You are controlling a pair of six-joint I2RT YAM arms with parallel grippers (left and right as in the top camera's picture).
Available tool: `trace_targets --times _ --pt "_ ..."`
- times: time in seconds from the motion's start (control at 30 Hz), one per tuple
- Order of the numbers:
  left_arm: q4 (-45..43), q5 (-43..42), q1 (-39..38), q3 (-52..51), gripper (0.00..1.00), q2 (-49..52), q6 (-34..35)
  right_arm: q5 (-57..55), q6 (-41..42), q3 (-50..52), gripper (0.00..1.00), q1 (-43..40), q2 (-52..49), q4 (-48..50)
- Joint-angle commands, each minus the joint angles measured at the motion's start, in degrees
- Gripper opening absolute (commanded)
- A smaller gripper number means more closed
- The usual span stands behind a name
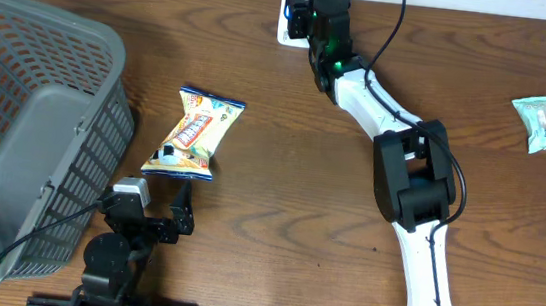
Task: Scan the item barcode
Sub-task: 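Carry the tin to the right edge and release it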
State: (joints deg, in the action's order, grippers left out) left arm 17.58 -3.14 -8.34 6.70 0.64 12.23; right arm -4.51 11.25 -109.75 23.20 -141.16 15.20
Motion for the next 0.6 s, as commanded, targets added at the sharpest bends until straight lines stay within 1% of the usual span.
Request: trace_targets --times 0.0,0.13,0.27,0.3,0.4,0.43,0.5,0.57 --pt "1.18 -0.52 0.28 -0.96 0.98 -0.04 0.13 -1.44 -0.61 -2.56 0.19 0.39 0.17 -0.72" --pt "1.18 -0.52 0.28 -0.96 0.98 -0.04 0.13 -3.1 -0.61 -4.57 0.15 -0.76 3.39 -11.1" --pt "1.18 -0.52 0.28 -0.96 0.98 -0.04 0.13 -3.72 -0.59 -4.61 0.15 -4.24 10.51 -29.27" --pt "1.18 -0.52 0.28 -0.96 0.98 -0.04 0.13 -4.22 -0.59 -4.61 0.15 -5.05 11.67 -32.2" --pt "1.18 -0.52 0.28 -0.96 0.98 -0.04 0.13 -7.78 -0.61 -4.61 0.15 -9.22 15.34 -44.65" --pt "1.18 -0.52 0.28 -0.96 0.98 -0.04 0.13 -9.88 -0.61 -4.61 0.13 -11.87 16.55 -51.63" --pt "1.18 -0.52 0.28 -0.96 0.98 -0.04 0.13 -10.6 -0.61 -4.61 0.09 -15.47 17.0 -59.69" --pt "1.18 -0.52 0.28 -0.96 0.98 -0.04 0.13 -10.64 -0.61 -4.48 0.07 -19.15 16.85 -65.77"
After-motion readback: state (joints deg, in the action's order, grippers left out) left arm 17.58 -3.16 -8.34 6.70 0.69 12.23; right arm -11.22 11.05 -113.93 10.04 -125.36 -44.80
